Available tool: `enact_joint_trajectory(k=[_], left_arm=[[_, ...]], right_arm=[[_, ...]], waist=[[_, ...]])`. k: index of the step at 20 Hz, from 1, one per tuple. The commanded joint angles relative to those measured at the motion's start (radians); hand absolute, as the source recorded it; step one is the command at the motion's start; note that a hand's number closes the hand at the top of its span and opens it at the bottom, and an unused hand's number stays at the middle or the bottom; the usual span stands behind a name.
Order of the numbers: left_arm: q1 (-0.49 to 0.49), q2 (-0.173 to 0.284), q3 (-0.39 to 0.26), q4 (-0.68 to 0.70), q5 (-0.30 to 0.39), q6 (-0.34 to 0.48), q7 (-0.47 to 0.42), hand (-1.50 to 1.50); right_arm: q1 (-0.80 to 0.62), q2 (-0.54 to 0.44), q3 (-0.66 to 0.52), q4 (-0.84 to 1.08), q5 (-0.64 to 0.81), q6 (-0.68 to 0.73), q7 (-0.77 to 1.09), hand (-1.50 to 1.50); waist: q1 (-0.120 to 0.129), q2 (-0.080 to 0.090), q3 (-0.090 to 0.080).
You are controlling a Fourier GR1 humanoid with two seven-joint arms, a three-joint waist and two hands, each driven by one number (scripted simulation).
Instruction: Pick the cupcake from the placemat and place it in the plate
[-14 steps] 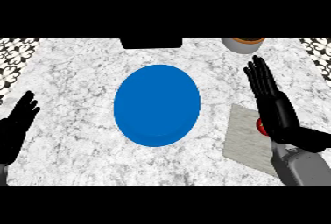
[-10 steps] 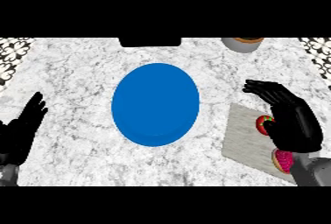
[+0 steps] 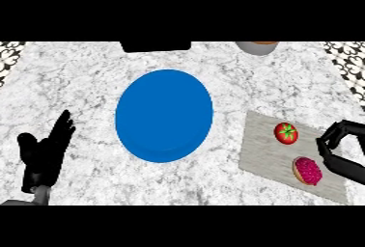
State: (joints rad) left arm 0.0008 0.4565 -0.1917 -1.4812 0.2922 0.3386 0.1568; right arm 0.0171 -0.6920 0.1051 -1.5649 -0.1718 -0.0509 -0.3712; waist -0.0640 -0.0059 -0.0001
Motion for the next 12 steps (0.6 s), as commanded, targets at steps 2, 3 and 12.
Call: enact_joint_trajectory(k=[2, 3, 12], left_arm=[[-0.012, -0.041, -0.03, 0.014, -0.027, 0.025, -0.01, 0.0], [-0.001, -0.065, -0.05, 0.004, -0.037, 0.04, -0.007, 0.0], [-0.044, -0.079, -0.06, 0.016, -0.057, 0.023, 0.021, 0.0]], right_arm=[[0.115, 0.193, -0.039, 0.081, -0.266, 0.127, -0.189, -1.5], [0.137, 0.151, -0.058, 0.113, -0.272, 0.221, -0.285, -1.5], [0.172, -0.125, -0.05, 0.248, 0.183, 0.165, -0.473, -1.5]], waist=[[0.01, 0.009, 0.009], [0.026, 0.007, 0.007], [0.056, 0.003, 0.0]])
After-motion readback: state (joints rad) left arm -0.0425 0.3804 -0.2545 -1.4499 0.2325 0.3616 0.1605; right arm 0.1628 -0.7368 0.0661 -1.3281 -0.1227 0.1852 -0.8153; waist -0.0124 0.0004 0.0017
